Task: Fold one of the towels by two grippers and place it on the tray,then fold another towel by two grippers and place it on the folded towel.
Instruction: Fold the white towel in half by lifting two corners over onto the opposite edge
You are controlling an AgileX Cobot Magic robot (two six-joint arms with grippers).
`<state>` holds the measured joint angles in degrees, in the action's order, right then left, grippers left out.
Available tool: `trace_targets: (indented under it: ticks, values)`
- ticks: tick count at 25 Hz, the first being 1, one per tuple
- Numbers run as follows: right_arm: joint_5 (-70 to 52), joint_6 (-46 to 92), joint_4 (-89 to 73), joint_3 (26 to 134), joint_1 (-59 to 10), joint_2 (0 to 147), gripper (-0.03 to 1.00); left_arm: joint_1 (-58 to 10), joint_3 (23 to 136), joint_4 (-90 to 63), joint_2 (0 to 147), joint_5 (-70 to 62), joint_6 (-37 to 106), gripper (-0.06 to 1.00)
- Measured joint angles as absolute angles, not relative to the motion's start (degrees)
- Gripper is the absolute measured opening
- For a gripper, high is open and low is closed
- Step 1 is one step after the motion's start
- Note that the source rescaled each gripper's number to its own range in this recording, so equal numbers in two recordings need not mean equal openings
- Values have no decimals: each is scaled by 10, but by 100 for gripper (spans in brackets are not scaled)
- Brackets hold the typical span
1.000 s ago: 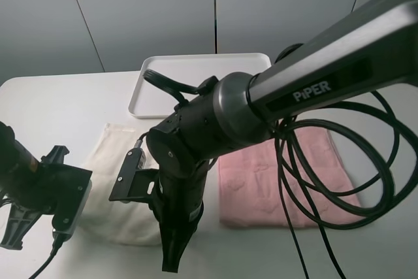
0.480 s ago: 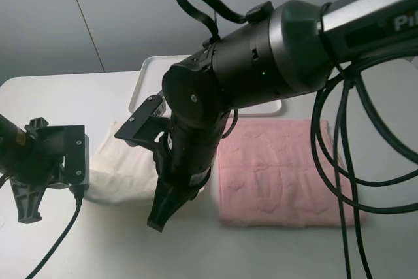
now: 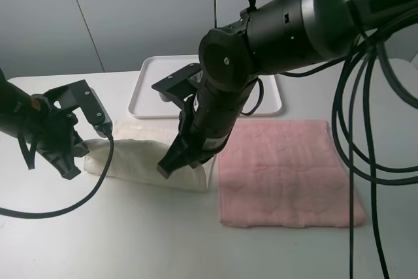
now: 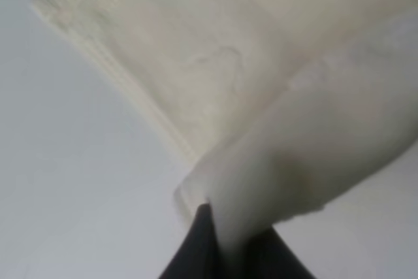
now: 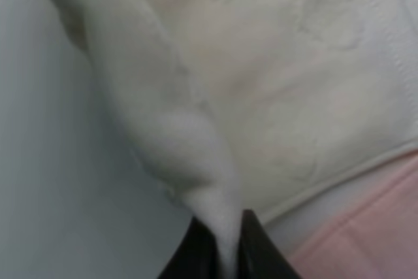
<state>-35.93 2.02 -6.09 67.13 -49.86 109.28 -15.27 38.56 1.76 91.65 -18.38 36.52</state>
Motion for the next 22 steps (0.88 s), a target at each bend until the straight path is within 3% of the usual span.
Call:
trace_targets:
  ticks: [17,19,21,22]
  values:
    - [-243,-29,4,671,-458,1148,0,-138,468,11,1046,-68,282,2]
    - [-232,-35,26,671,-458,1153,1,-138,473,11,1053,-48,270,9]
    - [-219,-39,39,671,-458,1156,9,-138,474,11,1058,-28,260,27]
    - [-211,-41,39,671,-457,1156,20,-138,475,11,1058,-20,258,42]
